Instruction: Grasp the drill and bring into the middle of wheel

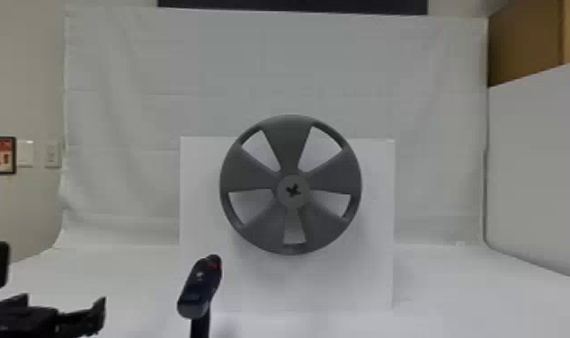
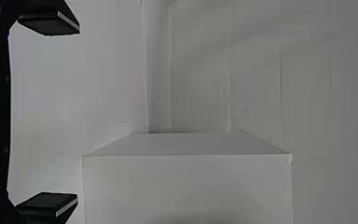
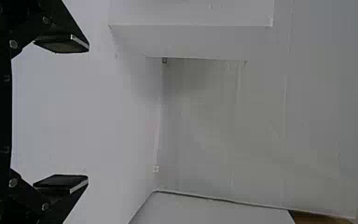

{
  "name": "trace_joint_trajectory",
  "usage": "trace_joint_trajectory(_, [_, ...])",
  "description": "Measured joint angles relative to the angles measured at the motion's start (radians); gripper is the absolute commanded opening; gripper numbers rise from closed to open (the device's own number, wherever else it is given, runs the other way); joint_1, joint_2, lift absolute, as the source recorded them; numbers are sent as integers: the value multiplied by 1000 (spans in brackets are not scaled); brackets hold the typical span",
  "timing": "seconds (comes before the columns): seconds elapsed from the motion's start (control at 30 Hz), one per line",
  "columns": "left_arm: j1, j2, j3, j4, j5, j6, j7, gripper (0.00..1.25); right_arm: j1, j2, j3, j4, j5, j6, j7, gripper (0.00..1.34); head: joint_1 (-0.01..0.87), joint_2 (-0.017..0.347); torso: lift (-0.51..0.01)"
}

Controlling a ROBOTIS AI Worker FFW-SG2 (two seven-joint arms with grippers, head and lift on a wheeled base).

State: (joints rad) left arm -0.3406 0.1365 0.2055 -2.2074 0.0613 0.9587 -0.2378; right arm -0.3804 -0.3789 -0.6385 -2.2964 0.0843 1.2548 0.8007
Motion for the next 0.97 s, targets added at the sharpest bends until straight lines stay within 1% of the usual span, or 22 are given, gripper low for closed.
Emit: trace_joint_trajectory(0.97, [-1, 0, 0, 0, -3, 0, 0, 1218, 0, 2, -1, 0, 0, 0, 0, 1049, 0, 0, -406])
